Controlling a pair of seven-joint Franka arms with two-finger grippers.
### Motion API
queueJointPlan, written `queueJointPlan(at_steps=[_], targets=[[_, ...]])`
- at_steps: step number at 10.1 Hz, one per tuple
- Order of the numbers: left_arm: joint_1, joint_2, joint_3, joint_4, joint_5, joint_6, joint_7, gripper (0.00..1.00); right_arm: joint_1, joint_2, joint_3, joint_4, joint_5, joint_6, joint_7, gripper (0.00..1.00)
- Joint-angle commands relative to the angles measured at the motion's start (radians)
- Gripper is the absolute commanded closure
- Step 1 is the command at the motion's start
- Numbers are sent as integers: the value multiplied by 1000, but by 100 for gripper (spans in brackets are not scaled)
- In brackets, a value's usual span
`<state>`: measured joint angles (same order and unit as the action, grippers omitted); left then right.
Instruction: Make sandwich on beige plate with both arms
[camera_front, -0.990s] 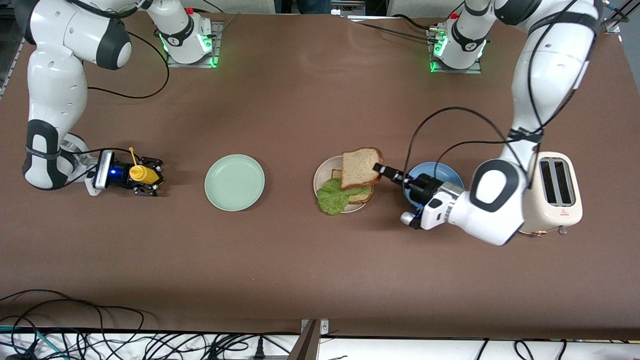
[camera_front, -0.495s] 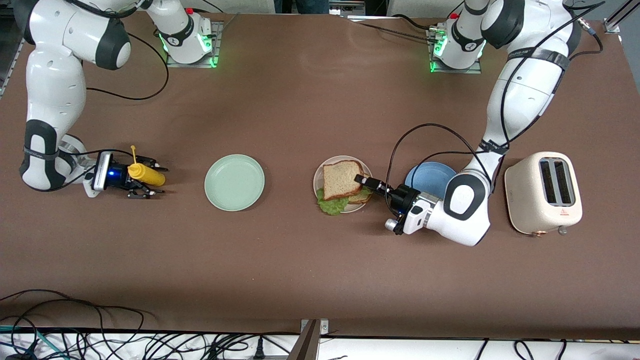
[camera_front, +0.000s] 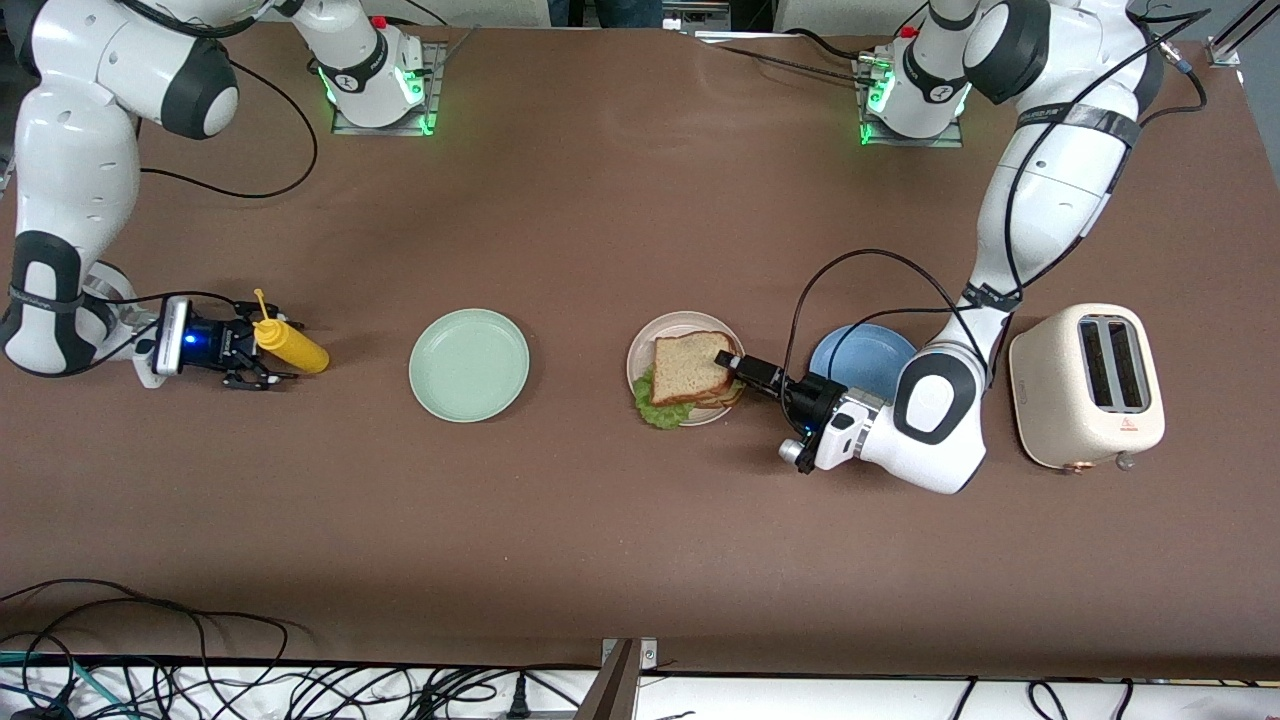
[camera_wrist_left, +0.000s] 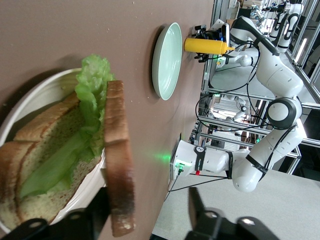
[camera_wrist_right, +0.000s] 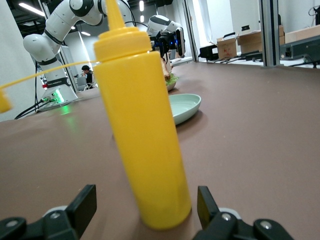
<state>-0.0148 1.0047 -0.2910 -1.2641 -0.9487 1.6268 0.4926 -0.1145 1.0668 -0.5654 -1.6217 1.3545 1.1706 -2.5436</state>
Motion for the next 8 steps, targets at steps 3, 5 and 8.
queueJointPlan(at_steps=[3,5,8], targets=[[45,-99,6,-1,189,-46,-34,0,-89,-5,-23,282,-164,-20,314,8],[62,-145,7,-1,278,-91,-78,0,-80,-21,-92,432,-207,-69,530,7],[67,-285,7,-4,506,-134,-199,0,-70,-82,-125,588,-227,-143,987,4]])
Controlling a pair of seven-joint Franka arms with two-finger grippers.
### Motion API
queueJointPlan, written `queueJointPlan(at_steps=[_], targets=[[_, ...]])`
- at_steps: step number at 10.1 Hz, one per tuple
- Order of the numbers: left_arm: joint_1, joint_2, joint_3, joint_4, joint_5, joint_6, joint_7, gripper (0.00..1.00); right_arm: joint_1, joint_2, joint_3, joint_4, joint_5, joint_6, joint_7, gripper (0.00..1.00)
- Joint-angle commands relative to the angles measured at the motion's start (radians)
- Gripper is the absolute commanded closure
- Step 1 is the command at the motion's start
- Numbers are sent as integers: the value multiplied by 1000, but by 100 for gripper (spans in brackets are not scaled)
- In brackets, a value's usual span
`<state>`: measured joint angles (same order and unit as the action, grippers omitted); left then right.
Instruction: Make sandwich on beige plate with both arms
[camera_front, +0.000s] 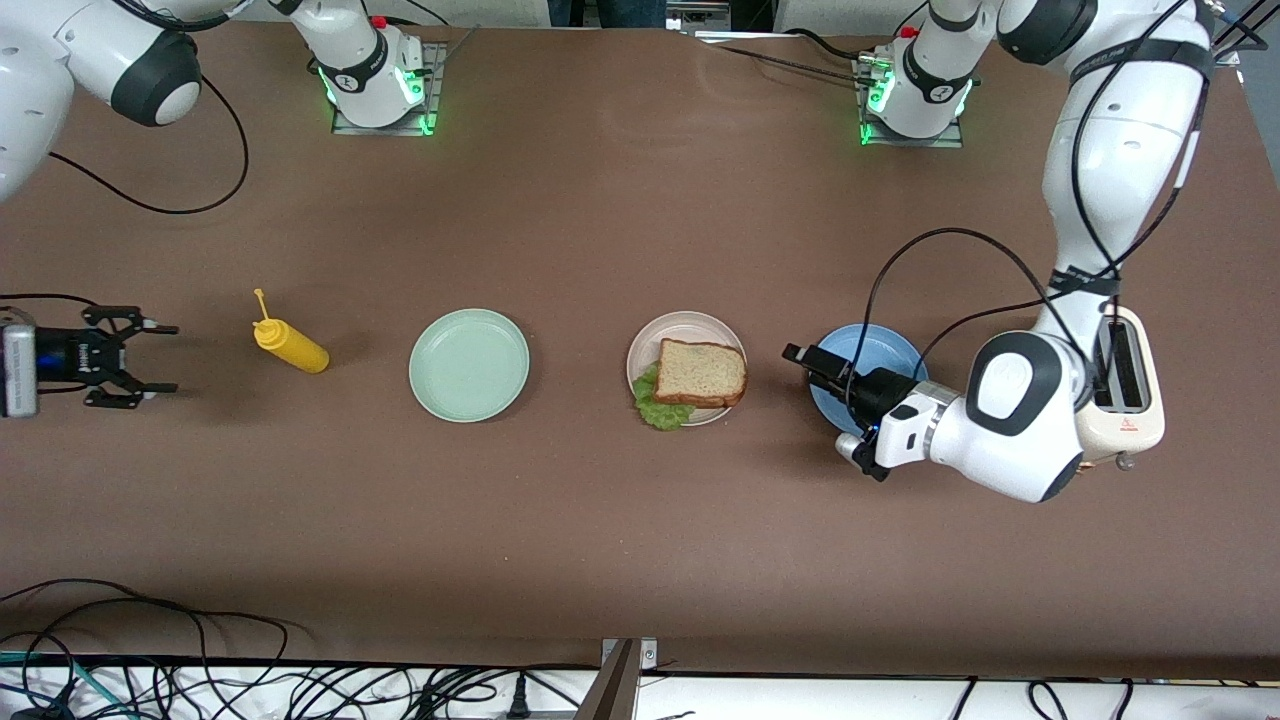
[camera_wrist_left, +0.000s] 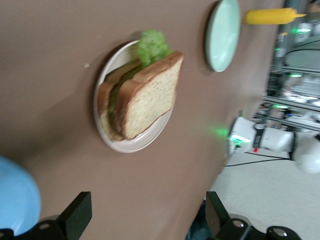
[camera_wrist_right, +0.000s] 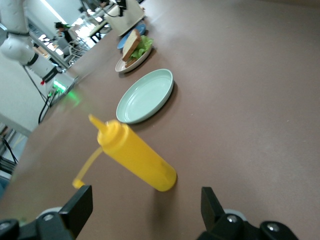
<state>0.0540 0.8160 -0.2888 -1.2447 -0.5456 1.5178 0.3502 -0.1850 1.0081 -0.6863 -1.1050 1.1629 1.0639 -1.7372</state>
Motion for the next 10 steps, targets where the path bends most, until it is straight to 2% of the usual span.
queueJointPlan(at_steps=[1,3,6,7,8,10], targets=[[-2,-139,5,-22,184,-50,-78,0,30,-69,-4,76,-46,-42,320,3],[6,-225,7,-22,382,-70,-86,0,128,-173,-7,79,-135,-22,616,3],[15,-357,8,-28,574,-93,-88,0,275,-282,-15,100,-329,51,928,1],[41,-392,5,-35,601,-93,-88,0,313,-292,-19,118,-397,57,993,1],[55,-449,5,-82,602,-88,-89,0,344,-310,-21,131,-455,59,1063,1],[64,-578,17,-215,602,-45,-89,0,407,-321,-33,142,-492,79,1181,1]])
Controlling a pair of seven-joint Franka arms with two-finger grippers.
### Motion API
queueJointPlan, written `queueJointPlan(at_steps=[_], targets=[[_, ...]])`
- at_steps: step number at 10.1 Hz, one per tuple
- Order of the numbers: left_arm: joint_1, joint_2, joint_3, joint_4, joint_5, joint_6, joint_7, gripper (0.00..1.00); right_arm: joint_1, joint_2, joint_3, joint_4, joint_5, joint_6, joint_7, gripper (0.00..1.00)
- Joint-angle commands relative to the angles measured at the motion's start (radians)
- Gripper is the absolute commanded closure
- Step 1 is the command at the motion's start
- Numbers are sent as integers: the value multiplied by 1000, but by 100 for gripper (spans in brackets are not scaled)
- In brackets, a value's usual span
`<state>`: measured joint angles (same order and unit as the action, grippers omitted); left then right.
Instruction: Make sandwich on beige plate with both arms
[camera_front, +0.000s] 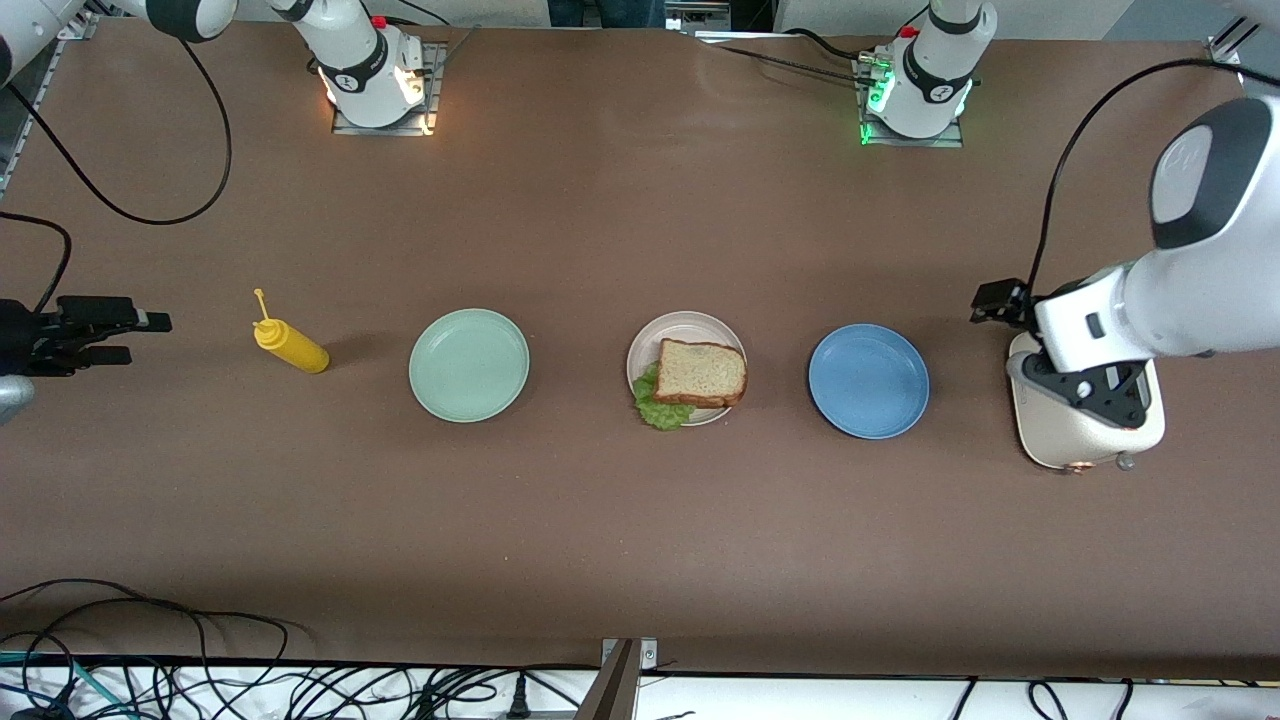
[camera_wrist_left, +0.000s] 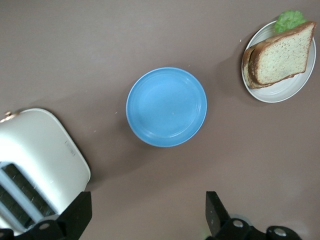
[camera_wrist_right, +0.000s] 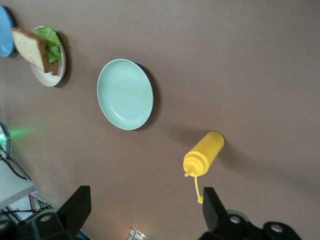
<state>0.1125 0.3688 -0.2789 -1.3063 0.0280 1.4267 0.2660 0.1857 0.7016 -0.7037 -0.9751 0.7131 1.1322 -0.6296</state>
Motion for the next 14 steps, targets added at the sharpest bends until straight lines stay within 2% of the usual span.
queueJointPlan(at_steps=[1,2,3,4,5,6,8,11,12,14], targets=[[-25,-228,62,-263,29,108,-7,0,91,-36,-29,9,-99,44,127,1],[-134,-320,158,-371,29,159,-23,0,139,-57,-16,7,-233,60,198,0],[-186,-353,202,-386,29,164,-49,0,149,-88,74,4,-330,75,244,0],[-191,-385,202,-386,30,176,-60,0,143,-126,177,-28,-437,130,316,0],[-200,-424,202,-396,32,175,-62,0,138,-183,270,-107,-531,186,371,0],[-200,-427,205,-393,29,175,-63,0,133,-239,327,-182,-607,249,408,0],[-186,-419,254,-381,18,176,-65,0,109,-335,375,-330,-671,337,458,0],[-188,-418,256,-358,30,164,-175,0,78,-557,375,-664,-676,600,459,0],[-186,-404,259,-340,18,159,-182,0,77,-570,375,-678,-676,616,461,0],[-188,-398,259,-320,13,127,-188,0,75,-571,409,-671,-679,612,626,0]])
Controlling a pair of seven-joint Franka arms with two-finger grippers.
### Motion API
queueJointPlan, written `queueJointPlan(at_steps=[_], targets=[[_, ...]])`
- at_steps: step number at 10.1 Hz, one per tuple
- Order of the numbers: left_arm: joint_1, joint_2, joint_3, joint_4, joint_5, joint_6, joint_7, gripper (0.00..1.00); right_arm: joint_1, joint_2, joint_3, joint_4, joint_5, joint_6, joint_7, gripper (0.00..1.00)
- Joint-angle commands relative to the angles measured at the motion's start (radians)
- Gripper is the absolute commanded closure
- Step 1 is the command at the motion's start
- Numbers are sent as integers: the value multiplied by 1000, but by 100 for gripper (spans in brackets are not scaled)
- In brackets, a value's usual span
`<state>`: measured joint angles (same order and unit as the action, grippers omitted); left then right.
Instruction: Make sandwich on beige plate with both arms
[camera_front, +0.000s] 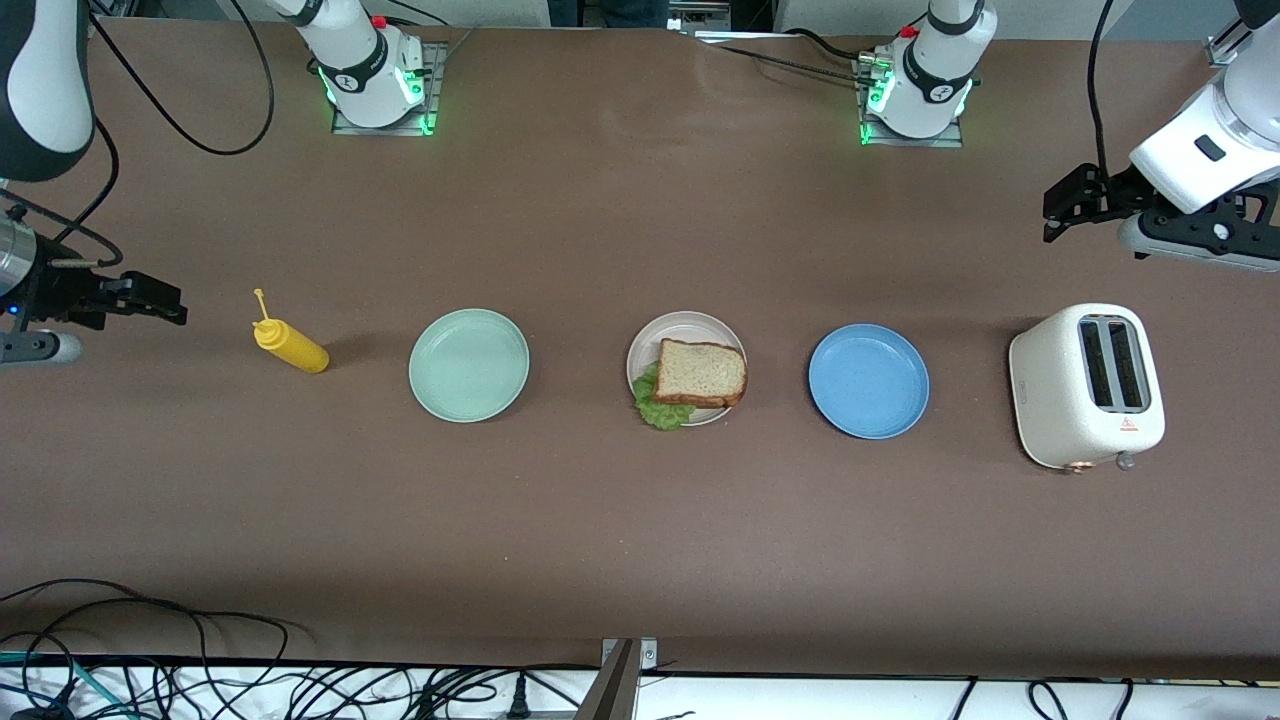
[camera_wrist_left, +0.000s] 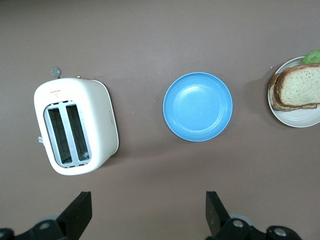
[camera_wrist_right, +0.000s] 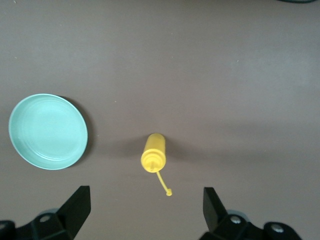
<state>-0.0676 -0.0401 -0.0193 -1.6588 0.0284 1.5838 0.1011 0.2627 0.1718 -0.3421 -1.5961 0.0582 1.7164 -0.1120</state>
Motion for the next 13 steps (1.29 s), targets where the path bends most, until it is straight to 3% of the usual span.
queueJointPlan(at_steps=[1,6,13], targets=[[-8,13,-1,36,13,-30,-24,0,-17,-37,57,-47,-24,37,103,0],[69,39,1,34,-77,-31,-27,0,-8,3,57,13,-17,34,-46,0],[61,37,-7,36,-62,-31,-49,0,-16,44,55,113,-20,11,-64,0]])
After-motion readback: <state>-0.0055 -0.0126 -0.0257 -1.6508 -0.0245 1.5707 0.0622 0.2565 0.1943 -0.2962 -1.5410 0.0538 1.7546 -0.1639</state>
